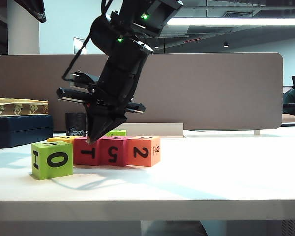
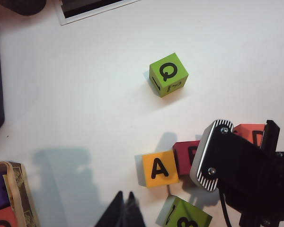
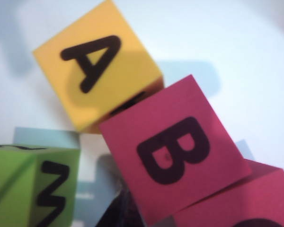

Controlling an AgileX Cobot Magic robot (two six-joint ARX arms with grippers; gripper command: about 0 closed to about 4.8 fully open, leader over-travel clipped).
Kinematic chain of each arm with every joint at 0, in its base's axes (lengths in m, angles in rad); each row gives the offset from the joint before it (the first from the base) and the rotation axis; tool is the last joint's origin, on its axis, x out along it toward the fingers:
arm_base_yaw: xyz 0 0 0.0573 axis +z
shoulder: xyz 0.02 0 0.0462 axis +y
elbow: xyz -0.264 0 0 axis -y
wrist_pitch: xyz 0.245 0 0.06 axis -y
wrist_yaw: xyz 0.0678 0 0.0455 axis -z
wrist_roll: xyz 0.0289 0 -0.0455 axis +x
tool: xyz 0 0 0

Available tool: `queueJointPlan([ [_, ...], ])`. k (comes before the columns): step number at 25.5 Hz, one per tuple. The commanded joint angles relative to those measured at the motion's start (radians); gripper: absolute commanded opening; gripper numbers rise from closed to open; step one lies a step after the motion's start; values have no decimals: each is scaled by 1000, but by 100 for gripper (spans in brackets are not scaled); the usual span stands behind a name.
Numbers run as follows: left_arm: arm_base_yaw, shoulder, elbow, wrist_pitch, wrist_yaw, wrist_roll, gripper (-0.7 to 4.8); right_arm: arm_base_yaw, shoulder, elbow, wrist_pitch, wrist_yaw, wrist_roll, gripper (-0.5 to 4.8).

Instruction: Select the appropriate blocks from the scattered letter blocks on the table and arrange them in a row to spell out "ABCD".

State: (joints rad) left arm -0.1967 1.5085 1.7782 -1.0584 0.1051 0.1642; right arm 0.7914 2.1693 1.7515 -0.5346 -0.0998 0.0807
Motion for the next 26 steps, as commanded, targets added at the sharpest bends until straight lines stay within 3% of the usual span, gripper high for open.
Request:
queueJointPlan([
  [1, -1, -5, 3, 7, 6, -1, -6, -6, -3, 4, 16, 9, -2, -2],
  [14, -1, -5, 3, 25, 6, 0, -6, 1, -6, 5, -99, -26, -3, -2],
  [22, -1, -5, 3, 27, 6, 0, -6, -2, -6, 5, -143, 103, -37, -2],
  [26, -1, -5, 3, 26, 6, 0, -6, -7, -6, 5, -143, 113, -37, -1],
])
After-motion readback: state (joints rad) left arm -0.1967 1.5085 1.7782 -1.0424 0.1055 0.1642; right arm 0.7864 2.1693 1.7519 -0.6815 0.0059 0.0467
